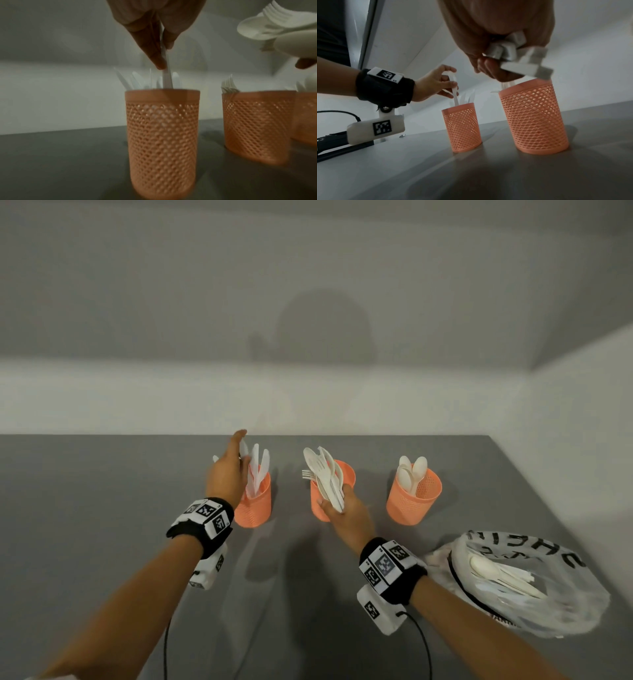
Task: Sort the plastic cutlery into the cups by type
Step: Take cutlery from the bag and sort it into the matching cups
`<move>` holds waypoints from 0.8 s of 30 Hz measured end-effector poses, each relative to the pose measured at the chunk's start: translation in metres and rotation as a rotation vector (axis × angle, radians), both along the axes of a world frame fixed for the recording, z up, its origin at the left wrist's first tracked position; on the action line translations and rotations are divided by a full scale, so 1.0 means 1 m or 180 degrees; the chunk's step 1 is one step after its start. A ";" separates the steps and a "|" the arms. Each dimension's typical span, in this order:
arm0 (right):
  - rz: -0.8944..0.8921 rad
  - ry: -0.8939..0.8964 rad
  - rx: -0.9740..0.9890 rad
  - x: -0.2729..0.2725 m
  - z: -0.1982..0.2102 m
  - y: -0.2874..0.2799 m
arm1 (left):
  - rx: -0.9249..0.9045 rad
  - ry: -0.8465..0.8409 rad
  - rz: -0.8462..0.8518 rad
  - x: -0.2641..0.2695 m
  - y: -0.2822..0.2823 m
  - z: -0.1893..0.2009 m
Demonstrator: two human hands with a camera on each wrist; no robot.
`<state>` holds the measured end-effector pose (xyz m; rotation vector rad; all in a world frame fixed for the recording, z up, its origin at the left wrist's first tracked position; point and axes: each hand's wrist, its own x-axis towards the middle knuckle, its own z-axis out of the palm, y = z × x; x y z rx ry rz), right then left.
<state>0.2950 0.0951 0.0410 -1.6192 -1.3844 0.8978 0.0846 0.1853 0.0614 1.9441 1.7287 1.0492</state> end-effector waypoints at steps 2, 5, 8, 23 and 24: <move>-0.0070 -0.0152 -0.0005 0.002 -0.002 0.002 | -0.0162 0.0241 -0.0123 0.002 -0.002 -0.007; -0.0249 -0.0307 -0.0039 0.003 -0.008 0.006 | 0.0121 0.0764 -0.0130 0.001 -0.004 -0.009; -0.0335 -0.0409 0.0012 0.003 -0.009 0.008 | 0.0607 0.0646 -0.0030 0.007 -0.007 0.000; -0.0185 -0.0318 0.0106 -0.013 -0.007 0.002 | -0.0446 -0.0385 -0.0271 0.078 -0.034 0.043; -0.0140 -0.0142 0.0049 -0.013 -0.009 0.003 | -0.0476 -0.0420 -0.0274 0.080 -0.035 0.045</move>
